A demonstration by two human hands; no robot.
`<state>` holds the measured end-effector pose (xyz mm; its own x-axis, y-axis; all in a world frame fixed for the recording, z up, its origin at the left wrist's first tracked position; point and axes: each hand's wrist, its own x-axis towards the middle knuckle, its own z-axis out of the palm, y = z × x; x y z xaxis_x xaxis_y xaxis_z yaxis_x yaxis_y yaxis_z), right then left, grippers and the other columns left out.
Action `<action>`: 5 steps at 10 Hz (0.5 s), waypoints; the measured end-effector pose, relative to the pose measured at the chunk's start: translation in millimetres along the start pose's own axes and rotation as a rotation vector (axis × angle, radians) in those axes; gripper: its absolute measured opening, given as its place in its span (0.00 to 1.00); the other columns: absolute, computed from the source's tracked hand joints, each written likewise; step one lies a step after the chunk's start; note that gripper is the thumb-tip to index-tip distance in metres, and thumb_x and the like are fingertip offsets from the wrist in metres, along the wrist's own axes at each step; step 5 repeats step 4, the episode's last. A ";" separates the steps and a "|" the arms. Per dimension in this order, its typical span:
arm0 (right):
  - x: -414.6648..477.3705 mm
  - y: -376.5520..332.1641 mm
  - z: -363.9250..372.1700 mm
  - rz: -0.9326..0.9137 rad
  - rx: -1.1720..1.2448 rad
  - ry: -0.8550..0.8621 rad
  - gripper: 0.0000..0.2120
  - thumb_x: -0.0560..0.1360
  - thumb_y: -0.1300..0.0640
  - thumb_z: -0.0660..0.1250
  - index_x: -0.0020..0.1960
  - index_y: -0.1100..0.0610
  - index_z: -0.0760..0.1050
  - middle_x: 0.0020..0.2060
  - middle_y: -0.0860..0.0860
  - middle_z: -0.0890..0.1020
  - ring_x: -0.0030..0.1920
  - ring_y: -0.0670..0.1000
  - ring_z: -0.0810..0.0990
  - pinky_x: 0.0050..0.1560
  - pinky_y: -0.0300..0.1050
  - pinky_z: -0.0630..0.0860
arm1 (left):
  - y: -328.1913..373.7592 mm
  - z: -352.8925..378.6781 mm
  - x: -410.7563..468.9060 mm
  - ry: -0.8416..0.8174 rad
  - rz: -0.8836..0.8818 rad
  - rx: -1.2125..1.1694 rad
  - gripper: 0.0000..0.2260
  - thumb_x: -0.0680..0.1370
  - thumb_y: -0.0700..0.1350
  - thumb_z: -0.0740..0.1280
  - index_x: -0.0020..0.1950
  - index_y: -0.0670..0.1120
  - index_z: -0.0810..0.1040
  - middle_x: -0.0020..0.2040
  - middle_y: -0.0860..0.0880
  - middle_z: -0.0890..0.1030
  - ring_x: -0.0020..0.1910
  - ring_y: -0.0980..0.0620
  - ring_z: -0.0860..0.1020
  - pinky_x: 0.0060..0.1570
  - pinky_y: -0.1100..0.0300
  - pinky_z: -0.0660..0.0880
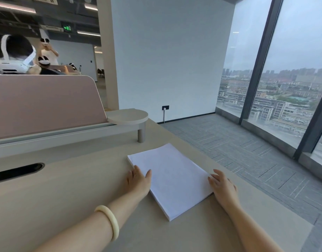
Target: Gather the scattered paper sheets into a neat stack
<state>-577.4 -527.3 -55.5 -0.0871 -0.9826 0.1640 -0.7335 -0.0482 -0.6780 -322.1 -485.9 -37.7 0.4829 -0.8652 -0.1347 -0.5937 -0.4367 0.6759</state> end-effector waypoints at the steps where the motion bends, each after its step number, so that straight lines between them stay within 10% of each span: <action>1: -1.8 -0.3 -0.4 -0.017 -0.037 0.002 0.18 0.80 0.51 0.57 0.70 0.50 0.65 0.64 0.46 0.77 0.68 0.52 0.69 0.69 0.48 0.57 | 2.9 0.5 -3.0 -0.009 0.015 0.027 0.31 0.82 0.57 0.48 0.77 0.41 0.41 0.79 0.45 0.46 0.78 0.48 0.44 0.76 0.53 0.44; 5: -5.0 -7.4 -15.6 -0.026 0.354 0.071 0.20 0.79 0.54 0.62 0.70 0.55 0.67 0.68 0.50 0.73 0.69 0.52 0.70 0.68 0.45 0.63 | 1.2 -22.9 -10.3 0.076 0.127 -0.086 0.31 0.81 0.56 0.52 0.78 0.44 0.43 0.79 0.47 0.48 0.78 0.47 0.49 0.76 0.53 0.49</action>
